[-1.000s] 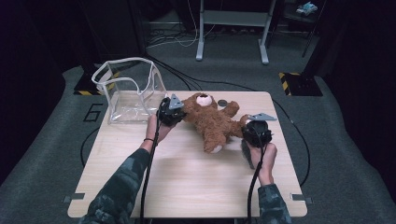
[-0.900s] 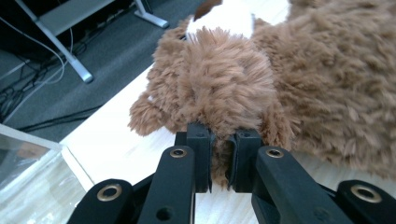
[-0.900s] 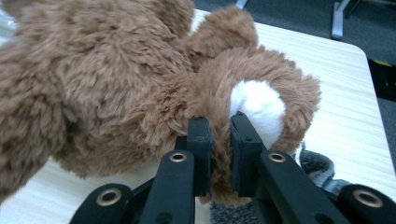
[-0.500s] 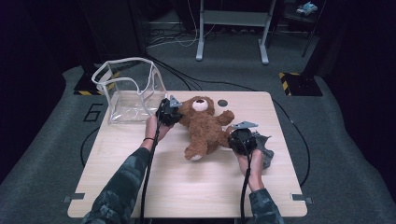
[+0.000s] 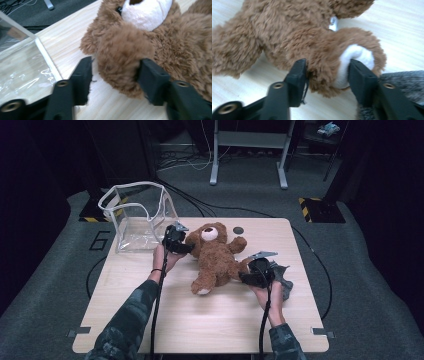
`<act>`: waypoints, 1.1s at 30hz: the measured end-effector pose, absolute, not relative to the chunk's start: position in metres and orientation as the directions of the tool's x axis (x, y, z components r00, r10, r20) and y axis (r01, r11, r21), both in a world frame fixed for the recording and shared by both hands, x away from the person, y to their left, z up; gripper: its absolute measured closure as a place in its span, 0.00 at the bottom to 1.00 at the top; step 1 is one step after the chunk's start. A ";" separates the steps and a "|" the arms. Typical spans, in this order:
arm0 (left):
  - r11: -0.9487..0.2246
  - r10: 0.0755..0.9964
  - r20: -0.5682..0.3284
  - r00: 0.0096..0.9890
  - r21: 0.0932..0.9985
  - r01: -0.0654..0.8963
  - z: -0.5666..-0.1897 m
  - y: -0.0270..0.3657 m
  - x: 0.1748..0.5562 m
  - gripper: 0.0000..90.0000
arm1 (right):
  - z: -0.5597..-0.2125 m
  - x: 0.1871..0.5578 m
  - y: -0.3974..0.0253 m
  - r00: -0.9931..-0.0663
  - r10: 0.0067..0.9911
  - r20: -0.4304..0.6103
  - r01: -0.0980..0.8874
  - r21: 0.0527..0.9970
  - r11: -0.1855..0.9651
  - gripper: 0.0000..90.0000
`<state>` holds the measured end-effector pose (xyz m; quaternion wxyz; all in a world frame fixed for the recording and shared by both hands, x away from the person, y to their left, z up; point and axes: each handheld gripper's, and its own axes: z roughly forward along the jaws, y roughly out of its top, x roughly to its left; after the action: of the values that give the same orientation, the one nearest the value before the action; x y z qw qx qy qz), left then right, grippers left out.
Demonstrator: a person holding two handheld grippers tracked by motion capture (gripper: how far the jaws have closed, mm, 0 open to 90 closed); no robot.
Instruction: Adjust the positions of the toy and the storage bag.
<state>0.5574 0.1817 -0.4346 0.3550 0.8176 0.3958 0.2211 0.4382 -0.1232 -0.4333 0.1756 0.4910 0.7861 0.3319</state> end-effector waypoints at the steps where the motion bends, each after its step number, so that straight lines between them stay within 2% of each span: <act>1: -0.430 0.804 0.077 0.589 0.759 0.489 -0.430 0.182 0.555 0.41 | -0.434 0.438 -0.122 -0.459 0.887 0.051 0.659 0.689 0.301 0.51; 6: -0.392 0.808 0.051 0.587 0.791 0.470 -0.414 0.178 0.544 0.29 | -0.439 0.434 -0.118 -0.473 0.878 0.078 0.665 0.686 0.297 0.38; 7: -0.382 0.808 0.041 0.588 0.797 0.469 -0.410 0.175 0.541 0.29 | -0.439 0.434 -0.118 -0.473 0.878 0.078 0.665 0.686 0.297 0.38; 9: -0.370 0.796 0.006 0.605 0.797 0.478 -0.401 0.167 0.536 0.24 | -0.438 0.430 -0.116 -0.480 0.874 0.082 0.658 0.692 0.297 0.29; 11: -0.367 0.793 -0.001 0.609 0.798 0.479 -0.399 0.162 0.534 0.23 | -0.437 0.426 -0.116 -0.482 0.872 0.085 0.649 0.703 0.291 0.25; 15: -0.342 0.795 -0.051 0.604 0.785 0.517 -0.399 0.146 0.536 0.20 | -0.435 0.416 -0.117 -0.488 0.869 0.082 0.639 0.711 0.292 0.23; 24: -0.368 0.801 -0.070 0.595 0.725 0.582 -0.413 0.121 0.547 0.19 | -0.431 0.400 -0.134 -0.475 0.878 0.058 0.591 0.761 0.269 0.21; 28: -0.386 0.798 -0.080 0.597 0.693 0.609 -0.421 0.116 0.551 0.18 | -0.425 0.399 -0.152 -0.423 0.906 0.020 0.585 0.770 0.256 0.21; 29: -0.388 0.796 -0.088 0.599 0.686 0.616 -0.425 0.116 0.551 0.18 | -0.425 0.402 -0.165 -0.374 0.927 0.008 0.600 0.765 0.235 0.21; 33: -0.382 0.798 -0.100 0.595 0.679 0.627 -0.430 0.118 0.552 0.18 | -0.441 0.415 -0.187 -0.305 0.952 0.014 0.673 0.711 0.205 0.22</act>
<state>0.5524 0.1180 -0.4300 0.3480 0.8223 0.4332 0.1227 0.4150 -0.1869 -0.4414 0.2218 0.5463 0.7437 0.3150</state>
